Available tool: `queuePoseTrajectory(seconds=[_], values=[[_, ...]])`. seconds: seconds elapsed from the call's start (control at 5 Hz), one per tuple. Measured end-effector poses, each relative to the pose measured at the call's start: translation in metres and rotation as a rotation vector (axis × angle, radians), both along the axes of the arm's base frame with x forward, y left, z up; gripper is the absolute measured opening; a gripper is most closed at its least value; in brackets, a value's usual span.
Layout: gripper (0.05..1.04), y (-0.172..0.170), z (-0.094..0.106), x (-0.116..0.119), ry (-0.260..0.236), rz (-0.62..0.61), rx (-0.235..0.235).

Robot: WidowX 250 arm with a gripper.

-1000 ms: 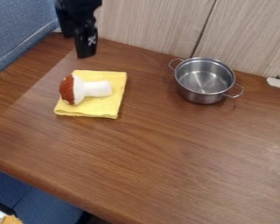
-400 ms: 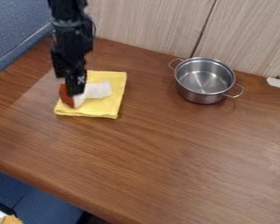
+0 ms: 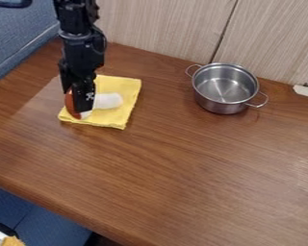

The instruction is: Put the mushroom inside the silver pot

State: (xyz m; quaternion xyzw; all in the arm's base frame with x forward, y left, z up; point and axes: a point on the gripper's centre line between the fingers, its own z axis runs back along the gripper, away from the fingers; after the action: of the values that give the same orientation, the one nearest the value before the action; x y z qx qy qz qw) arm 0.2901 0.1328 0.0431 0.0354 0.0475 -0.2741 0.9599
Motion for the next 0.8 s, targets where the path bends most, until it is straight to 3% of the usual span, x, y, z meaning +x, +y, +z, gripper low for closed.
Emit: queuePoseTrajectory(seconds=[0.2, 0.4, 0.6, 0.8], values=[[0.608, -0.001, -0.001, -0.001, 0.001, 0.000, -0.003], [0.578, -0.003, -0.003, -0.002, 0.002, -0.003, -0.015], [0.578, -0.010, 0.014, -0.003, -0.039, 0.005, -0.038], [0.578, -0.015, 0.048, 0.000, -0.103, 0.021, -0.035]])
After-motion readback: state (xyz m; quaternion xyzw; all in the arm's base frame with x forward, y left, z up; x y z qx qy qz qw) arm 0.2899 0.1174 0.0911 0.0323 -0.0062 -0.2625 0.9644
